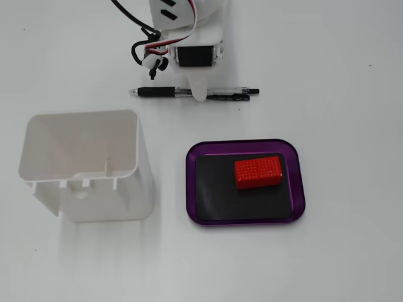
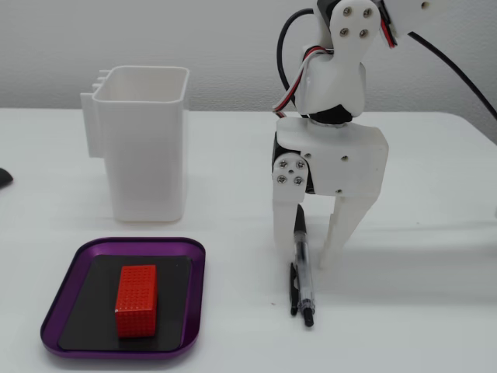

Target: Pick up the pen and put it in the pen holder.

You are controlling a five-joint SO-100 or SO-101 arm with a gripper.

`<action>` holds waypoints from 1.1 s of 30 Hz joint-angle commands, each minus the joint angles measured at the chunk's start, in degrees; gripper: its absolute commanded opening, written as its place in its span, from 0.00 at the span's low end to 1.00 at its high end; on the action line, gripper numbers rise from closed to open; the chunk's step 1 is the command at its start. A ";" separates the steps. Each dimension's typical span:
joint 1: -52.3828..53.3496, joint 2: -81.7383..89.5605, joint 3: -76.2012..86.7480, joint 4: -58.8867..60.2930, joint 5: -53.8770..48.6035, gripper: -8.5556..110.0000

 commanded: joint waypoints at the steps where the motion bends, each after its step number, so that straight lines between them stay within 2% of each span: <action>1: 0.44 -0.26 0.18 0.00 -0.62 0.10; 5: 0.35 -0.26 0.18 0.26 -2.55 0.07; 12: 0.18 1.32 -0.97 3.69 -2.37 0.07; 19: 0.26 17.31 -12.22 13.36 -1.05 0.07; 28: 0.35 32.87 -27.51 14.50 11.16 0.07; 33: 1.49 30.32 -34.63 5.80 23.55 0.07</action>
